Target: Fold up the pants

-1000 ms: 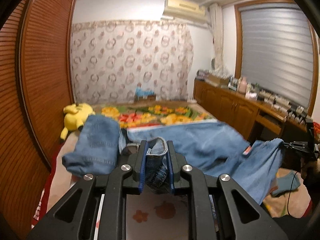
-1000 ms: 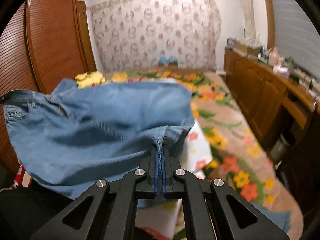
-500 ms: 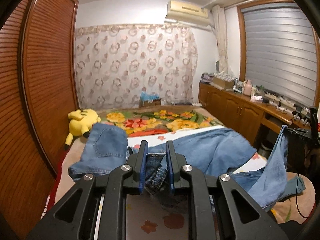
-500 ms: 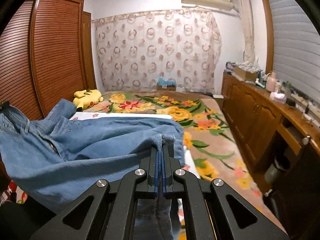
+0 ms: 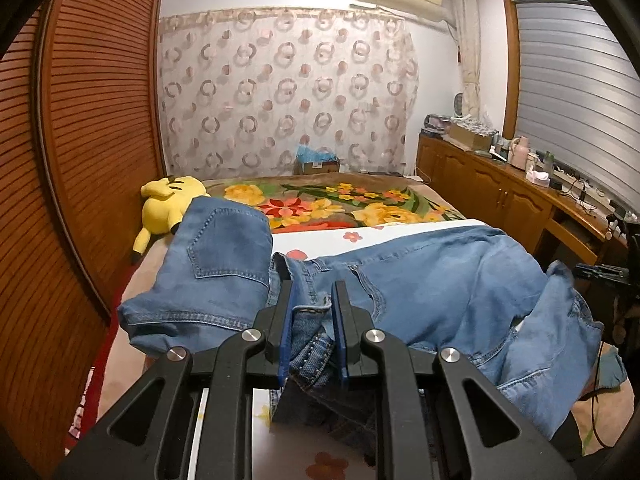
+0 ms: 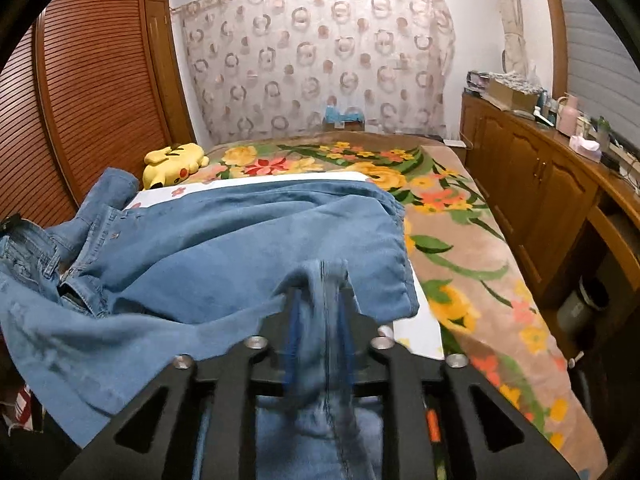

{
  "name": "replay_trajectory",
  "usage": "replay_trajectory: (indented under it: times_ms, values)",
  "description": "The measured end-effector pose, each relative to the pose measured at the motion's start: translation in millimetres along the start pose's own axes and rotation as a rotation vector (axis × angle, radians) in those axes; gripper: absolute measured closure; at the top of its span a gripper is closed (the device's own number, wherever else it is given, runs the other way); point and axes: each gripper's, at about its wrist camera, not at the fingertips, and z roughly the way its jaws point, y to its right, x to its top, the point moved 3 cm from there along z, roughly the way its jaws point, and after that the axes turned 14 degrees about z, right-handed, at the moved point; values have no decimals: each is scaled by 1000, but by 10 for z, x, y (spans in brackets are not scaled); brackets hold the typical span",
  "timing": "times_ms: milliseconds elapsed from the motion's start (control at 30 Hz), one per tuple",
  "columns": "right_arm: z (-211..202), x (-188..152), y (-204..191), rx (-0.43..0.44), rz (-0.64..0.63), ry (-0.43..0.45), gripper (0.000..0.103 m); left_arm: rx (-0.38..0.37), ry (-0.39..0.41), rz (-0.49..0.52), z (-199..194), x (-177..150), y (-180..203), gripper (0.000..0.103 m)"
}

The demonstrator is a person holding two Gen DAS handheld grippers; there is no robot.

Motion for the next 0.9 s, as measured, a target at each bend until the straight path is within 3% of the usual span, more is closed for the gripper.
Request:
replay_trajectory:
  times_ms: [100,300,500,533,600,900]
  values:
    - [-20,5,-67,-25,-30,-39,59,-2,0,-2,-2,11,4,84]
    - [70,-186,37,-46,-3,-136,59,-3,-1,-4,4,-9,40,84]
    - [182,-152,52,-8,27,-167,60,-7,-13,11,39,-76,51,84]
    - [154,-150,57,-7,20,-162,73,-7,-15,12,42,-85,53,84]
    - [100,-104,63,9,2,-148,85,-6,-14,10,47,-84,50,84]
    - [-348,226,232,11,20,49,88,-13,3,-1,89,101,-5,84]
